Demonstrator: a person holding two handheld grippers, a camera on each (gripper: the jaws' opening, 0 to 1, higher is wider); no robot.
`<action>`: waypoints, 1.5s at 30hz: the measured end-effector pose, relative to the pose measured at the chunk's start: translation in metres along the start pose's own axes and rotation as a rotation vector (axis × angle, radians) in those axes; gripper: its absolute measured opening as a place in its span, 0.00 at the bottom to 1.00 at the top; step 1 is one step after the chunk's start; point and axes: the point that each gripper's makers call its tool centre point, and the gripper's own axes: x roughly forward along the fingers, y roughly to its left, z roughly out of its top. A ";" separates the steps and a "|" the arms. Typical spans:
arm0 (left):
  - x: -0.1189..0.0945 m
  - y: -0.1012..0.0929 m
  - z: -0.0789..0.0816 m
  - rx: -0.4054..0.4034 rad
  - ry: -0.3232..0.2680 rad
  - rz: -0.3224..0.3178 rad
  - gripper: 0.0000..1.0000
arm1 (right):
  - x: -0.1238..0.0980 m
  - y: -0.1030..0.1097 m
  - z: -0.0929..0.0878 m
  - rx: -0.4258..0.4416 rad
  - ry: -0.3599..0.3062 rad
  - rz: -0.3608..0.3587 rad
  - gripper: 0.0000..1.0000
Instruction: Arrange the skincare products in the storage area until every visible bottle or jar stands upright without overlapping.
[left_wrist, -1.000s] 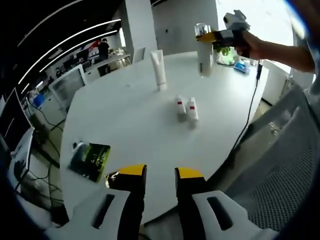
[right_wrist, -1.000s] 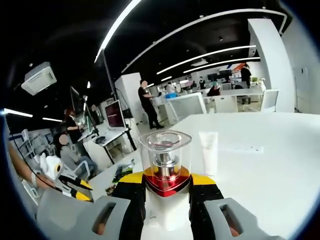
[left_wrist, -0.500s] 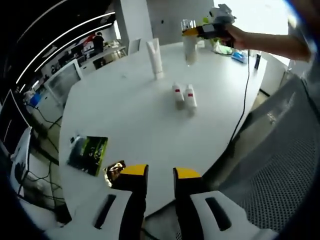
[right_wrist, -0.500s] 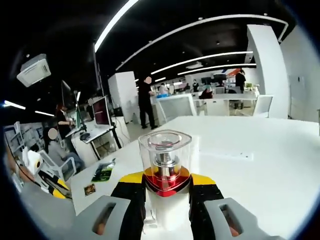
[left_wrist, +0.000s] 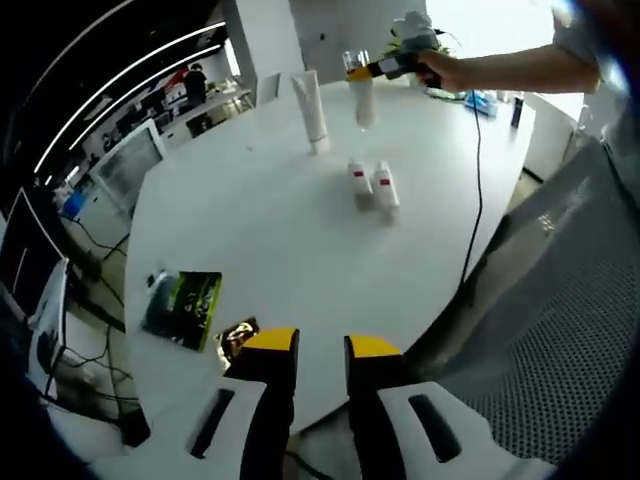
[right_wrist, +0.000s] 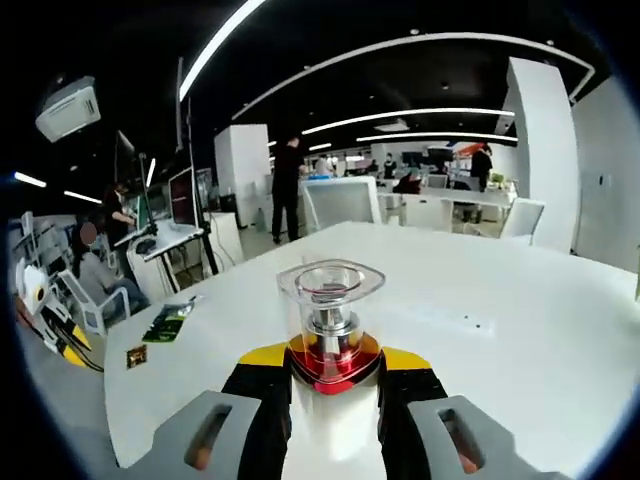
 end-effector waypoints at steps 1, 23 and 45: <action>0.000 0.000 0.000 0.000 0.001 0.000 0.16 | 0.003 -0.001 -0.002 -0.003 0.008 -0.001 0.26; 0.003 0.003 -0.011 0.070 0.059 0.020 0.21 | 0.051 -0.026 -0.014 -0.101 0.058 0.069 0.26; 0.005 0.003 -0.012 0.068 0.067 0.019 0.25 | 0.068 -0.026 -0.019 -0.151 0.059 0.164 0.26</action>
